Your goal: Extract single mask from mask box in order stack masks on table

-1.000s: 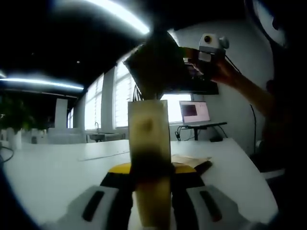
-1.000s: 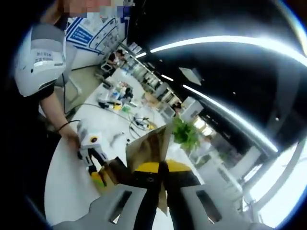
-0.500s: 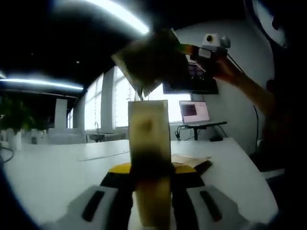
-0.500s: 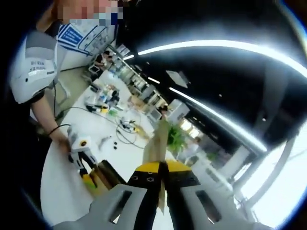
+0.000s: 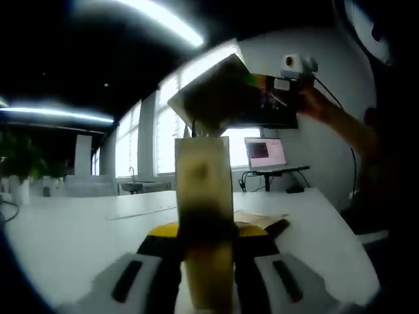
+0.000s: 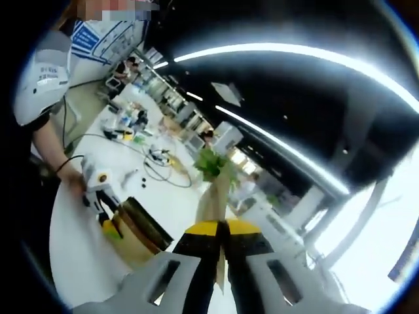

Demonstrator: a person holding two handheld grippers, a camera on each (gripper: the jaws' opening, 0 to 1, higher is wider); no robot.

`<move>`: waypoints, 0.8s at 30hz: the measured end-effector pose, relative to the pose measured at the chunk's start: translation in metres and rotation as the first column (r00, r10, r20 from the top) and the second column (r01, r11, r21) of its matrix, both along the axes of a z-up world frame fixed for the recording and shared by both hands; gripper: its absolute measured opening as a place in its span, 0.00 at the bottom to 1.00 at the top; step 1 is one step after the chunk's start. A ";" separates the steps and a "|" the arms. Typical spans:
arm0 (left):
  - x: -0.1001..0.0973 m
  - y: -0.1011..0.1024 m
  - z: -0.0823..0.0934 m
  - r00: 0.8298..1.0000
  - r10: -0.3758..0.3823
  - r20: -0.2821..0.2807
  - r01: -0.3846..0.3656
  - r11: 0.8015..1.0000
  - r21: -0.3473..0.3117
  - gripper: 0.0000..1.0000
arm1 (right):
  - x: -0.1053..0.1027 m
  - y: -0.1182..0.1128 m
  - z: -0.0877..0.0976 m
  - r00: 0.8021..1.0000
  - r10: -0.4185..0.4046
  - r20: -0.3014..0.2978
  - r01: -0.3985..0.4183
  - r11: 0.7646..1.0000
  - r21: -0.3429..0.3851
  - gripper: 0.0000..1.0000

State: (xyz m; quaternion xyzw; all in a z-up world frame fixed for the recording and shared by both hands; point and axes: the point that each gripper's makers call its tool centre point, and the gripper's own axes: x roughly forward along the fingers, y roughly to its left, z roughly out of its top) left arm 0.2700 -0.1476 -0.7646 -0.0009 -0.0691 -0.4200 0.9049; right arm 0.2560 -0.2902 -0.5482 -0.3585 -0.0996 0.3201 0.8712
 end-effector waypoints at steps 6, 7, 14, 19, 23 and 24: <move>0.000 -0.001 0.000 1.000 0.000 0.000 0.000 1.000 0.000 0.32 | 0.002 -0.015 -0.006 0.998 -0.059 -0.007 0.059 0.998 0.011 0.00; 0.000 -0.001 0.000 1.000 0.000 0.000 0.000 1.000 0.000 0.32 | 0.002 -0.017 -0.007 0.998 -0.063 -0.012 0.064 0.998 0.014 0.00; 0.000 -0.001 0.000 1.000 0.000 0.000 0.000 1.000 -0.001 0.32 | 0.006 -0.028 -0.021 0.994 -0.102 -0.025 0.102 0.995 -0.002 0.00; 0.000 -0.001 0.000 1.000 0.000 -0.001 0.000 1.000 -0.001 0.32 | 0.010 -0.036 -0.034 0.991 -0.128 -0.046 0.127 0.992 -0.010 0.00; 0.000 -0.001 0.000 1.000 -0.001 -0.003 0.001 1.000 -0.003 0.32 | 0.010 -0.038 -0.040 0.988 -0.144 -0.052 0.142 0.989 -0.031 0.00; -0.001 -0.001 0.000 1.000 -0.001 -0.003 0.001 1.000 -0.003 0.32 | 0.010 -0.038 -0.042 0.988 -0.148 -0.053 0.146 0.989 -0.036 0.00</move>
